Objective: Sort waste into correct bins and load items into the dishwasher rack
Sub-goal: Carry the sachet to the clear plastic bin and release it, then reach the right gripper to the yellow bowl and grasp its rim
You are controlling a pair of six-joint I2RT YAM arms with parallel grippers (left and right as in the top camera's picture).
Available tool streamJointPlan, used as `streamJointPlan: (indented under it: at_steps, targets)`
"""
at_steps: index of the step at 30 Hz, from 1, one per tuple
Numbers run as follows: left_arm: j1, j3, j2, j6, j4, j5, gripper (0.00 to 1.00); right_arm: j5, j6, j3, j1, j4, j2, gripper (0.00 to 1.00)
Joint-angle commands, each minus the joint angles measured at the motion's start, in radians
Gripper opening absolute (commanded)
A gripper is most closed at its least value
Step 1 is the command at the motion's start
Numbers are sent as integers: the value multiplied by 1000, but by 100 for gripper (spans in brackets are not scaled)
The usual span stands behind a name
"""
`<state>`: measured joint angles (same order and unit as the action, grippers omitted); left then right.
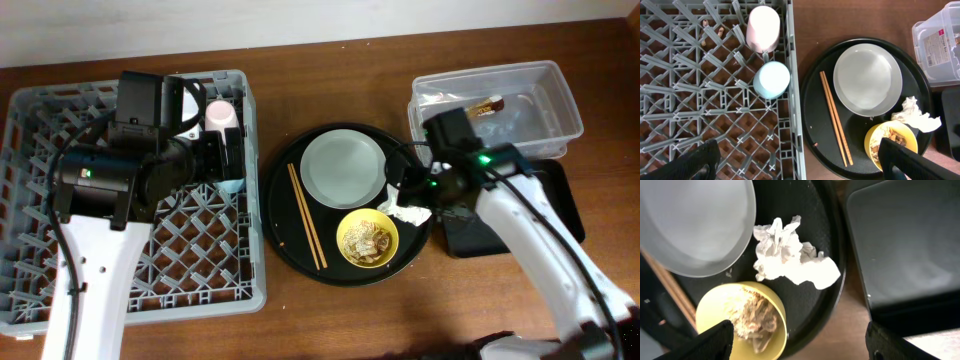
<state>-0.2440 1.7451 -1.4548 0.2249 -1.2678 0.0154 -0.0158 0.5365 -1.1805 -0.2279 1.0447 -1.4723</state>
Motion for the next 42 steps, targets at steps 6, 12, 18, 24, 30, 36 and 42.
streamJointPlan:
  at_steps: [6,12,18,24,30,36,42]
  targets:
    - [5,3,1,-5,2,4,99,24,48,4,-55,-99,-237,84]
    - [5,3,1,-5,2,4,99,28,48,4,-54,-153,-370,84]
    - [5,3,1,-5,2,4,99,28,47,4,-54,-163,-410,36]
    - [5,3,1,-5,2,4,99,-14,-11,-143,-38,-43,-360,4]
    - [5,3,1,-5,2,4,99,158,-65,-494,36,41,-321,4]
    - [5,3,1,-5,2,4,99,294,-65,-472,158,-128,-373,5]
    - [5,3,1,-5,2,4,99,293,-66,-470,243,-161,-454,32]
